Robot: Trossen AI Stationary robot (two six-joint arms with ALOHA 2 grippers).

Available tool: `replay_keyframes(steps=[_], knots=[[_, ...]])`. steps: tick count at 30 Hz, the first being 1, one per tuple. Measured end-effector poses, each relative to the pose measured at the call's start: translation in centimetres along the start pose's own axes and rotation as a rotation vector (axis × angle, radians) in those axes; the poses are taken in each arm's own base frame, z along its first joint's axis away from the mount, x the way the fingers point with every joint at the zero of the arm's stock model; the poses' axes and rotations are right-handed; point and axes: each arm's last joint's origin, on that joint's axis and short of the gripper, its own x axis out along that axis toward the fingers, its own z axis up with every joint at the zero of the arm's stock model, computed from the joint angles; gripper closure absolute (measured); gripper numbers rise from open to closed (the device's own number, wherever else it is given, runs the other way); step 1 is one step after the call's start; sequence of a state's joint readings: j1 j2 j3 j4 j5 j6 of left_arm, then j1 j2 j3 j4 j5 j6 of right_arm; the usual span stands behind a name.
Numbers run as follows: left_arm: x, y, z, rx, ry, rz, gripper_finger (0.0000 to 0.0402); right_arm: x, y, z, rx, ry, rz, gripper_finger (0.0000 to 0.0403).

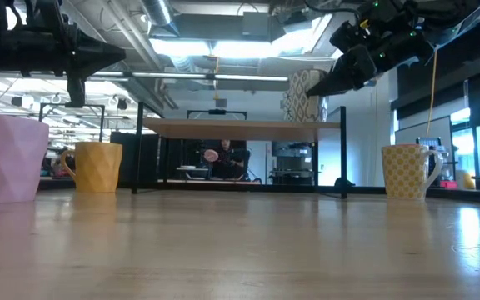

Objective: Place coffee mugs
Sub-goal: Put the gray patterned mug on the shelf

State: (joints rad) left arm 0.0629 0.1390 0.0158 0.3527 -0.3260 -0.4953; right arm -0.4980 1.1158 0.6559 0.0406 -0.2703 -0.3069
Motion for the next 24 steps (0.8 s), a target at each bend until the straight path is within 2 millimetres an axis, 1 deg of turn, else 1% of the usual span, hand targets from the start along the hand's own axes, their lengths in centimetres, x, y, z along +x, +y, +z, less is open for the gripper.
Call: replay_keyframes(steps=[13,20,24], knots=[[0.0,0.0,0.0,0.000,0.000,0.001,0.0388,-0.1,0.1,-0.3,0.011,0.045,-0.006,0.0297],[0.0,0.0,0.0,0.000,-0.003,0.005,0.0388,-1.7,0.2,0.4,-0.005,0.016,-0.062,0.0297],[0.0,0.0,0.0,0.000,-0.003,0.005,0.0388,-2.5,0.3,0.5,-0.013,0.035,-0.090,0.0297]])
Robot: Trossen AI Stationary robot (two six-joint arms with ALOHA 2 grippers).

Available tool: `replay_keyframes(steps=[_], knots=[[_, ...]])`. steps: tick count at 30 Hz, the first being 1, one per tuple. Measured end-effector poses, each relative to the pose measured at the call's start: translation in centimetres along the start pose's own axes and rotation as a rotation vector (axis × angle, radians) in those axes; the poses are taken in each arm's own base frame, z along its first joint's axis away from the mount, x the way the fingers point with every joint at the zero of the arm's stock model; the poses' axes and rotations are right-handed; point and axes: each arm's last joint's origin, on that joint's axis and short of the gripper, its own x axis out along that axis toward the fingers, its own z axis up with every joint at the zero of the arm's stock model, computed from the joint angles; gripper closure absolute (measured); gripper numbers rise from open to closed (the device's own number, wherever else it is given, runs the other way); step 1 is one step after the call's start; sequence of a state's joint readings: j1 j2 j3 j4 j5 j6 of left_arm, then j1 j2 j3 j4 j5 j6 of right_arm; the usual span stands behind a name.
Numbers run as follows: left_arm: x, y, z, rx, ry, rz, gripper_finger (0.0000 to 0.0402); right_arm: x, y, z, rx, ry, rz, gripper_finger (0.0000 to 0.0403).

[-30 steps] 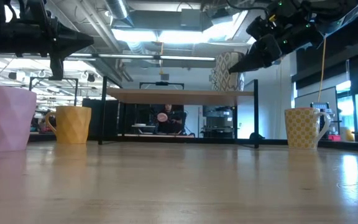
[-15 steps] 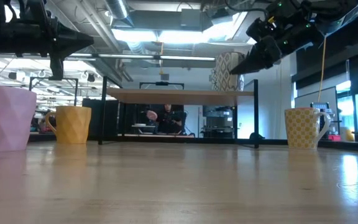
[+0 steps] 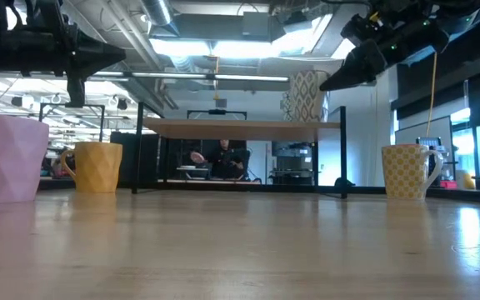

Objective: Place coffee mugs
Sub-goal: Put the gray patterned mug on the shelf, then put the pink mug on the shelf

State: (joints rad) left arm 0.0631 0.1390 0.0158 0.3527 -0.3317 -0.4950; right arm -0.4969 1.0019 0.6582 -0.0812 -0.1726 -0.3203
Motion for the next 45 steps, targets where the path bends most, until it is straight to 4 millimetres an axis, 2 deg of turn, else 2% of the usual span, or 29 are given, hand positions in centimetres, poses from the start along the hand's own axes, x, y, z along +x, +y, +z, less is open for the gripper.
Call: replay_keyframes(steps=[16,23,28,37,40,45], knots=[[0.0,0.0,0.0,0.000,0.000,0.000,0.0388,-0.9,0.2,-0.7,0.017,0.092,-0.023,0.0297],[0.0,0.0,0.0,0.008,0.000,0.000,0.0388,-3.2,0.3,0.5,0.027,0.099,-0.023,0.0297],[0.0,0.1,0.0,-0.003,-0.016,0.030,0.0388,-5.0,0.4,1.2,0.101,0.129,-0.001,0.0297],[0.0,-0.2,0.7,-0.080,-0.086,0.004,0.0388,-7.2,0.9,2.1,0.245,0.035,0.097,0.0297],[0.0,-0.3,0.8,-0.096,-0.092,-0.003,0.0378,-7.3,1.0,2.2,0.276,0.024,0.139,0.0297],[0.0,-0.1,0.4,-0.129,-0.057,0.017,0.0337,-7.2,2.0,2.5,0.254,0.020,0.194,0.0297]])
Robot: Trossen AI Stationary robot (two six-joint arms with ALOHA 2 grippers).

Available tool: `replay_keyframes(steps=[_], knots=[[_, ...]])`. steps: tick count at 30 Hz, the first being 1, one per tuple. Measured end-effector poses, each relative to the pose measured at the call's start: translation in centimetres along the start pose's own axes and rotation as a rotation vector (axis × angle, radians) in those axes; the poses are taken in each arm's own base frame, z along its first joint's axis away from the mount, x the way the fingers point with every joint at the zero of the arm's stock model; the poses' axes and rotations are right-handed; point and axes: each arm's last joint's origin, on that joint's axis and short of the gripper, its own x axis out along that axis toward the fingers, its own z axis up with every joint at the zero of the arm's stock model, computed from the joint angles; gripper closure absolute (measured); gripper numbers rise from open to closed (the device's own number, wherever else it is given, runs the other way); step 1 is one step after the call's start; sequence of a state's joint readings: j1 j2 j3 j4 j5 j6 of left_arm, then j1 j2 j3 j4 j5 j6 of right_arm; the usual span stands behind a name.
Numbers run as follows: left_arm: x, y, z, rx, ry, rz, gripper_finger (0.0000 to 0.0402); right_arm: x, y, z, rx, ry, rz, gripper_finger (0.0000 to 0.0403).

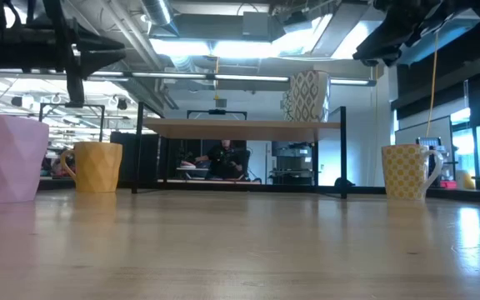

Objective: Place coffee mugs
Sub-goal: Put the pink mug on the shelf

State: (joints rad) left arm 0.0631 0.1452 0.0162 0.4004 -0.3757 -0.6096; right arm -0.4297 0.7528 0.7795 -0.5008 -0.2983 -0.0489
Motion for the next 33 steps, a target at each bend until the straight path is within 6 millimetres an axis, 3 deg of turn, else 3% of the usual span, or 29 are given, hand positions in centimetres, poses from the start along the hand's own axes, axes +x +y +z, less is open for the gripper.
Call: replay_keyframes(steps=[6,11,16,26,33], knots=[[0.3,-0.8,0.9,0.063,-0.005,-0.036,0.0296,0.4,1.5,0.0,-0.054,0.010,-0.024,0.0297],[0.9,-2.4,2.6,0.174,-0.020,-0.050,0.0298,0.6,2.6,0.2,-0.064,-0.003,-0.009,0.0297],[2.3,-3.9,3.7,0.259,0.072,-0.042,0.0300,0.8,3.6,0.2,-0.074,-0.011,-0.007,0.0297],[4.9,-7.4,6.2,0.288,0.459,0.036,0.0300,1.3,5.2,-0.2,-0.056,0.021,0.010,0.0297],[5.7,-9.0,7.5,0.306,0.772,0.152,0.0302,1.9,5.6,-0.4,-0.073,0.041,-0.020,0.0297]])
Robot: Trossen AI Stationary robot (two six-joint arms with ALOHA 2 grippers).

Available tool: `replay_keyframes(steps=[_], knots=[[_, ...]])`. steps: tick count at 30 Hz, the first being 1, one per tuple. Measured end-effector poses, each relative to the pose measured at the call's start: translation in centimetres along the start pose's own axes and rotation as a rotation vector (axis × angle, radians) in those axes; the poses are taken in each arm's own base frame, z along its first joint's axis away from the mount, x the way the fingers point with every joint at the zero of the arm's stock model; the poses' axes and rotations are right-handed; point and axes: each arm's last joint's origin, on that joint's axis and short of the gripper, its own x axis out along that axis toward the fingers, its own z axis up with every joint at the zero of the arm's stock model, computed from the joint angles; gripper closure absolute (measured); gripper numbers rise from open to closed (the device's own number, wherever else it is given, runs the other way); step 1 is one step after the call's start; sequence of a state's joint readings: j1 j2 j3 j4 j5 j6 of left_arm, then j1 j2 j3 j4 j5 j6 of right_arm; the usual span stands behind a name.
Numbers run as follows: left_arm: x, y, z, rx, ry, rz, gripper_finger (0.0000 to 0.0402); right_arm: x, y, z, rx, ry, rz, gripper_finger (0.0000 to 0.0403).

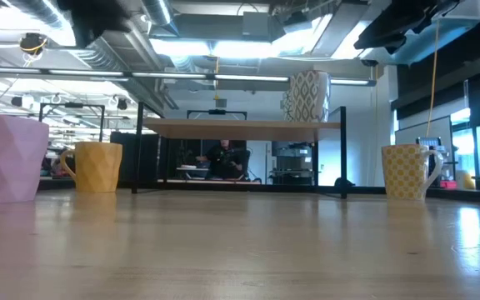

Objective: Place coffee mugs
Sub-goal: Put the pink mug on the shelf

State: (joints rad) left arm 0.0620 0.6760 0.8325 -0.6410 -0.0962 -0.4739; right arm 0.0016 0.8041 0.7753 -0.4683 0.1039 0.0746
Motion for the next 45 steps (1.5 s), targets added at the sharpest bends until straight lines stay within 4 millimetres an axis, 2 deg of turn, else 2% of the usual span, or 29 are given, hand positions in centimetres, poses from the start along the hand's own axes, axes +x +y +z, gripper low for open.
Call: replay_keyframes(steps=[7,14,23,34,40,45], knots=[[0.0,-0.1,-0.4,-0.076,0.335,0.073,0.0302,1.0,0.1,-0.2,-0.004,0.044,-0.002,0.0297],[0.3,0.5,-1.1,-0.095,0.413,0.218,0.0300,1.7,0.2,-0.3,-0.007,0.073,0.001,0.0297],[1.1,1.4,-2.7,-0.139,0.691,0.389,0.0250,1.9,0.2,-0.4,0.004,0.078,0.000,0.0297],[3.6,1.6,-3.3,-0.025,0.905,0.325,0.0247,1.9,0.1,-0.3,0.022,0.073,-0.018,0.0297],[5.1,2.3,-5.1,0.047,1.022,0.342,0.0247,1.9,0.1,-0.3,0.023,0.073,-0.018,0.0297],[6.2,2.8,-6.2,0.096,1.040,0.321,0.0247,1.9,0.1,-0.3,0.022,0.073,-0.025,0.0297]])
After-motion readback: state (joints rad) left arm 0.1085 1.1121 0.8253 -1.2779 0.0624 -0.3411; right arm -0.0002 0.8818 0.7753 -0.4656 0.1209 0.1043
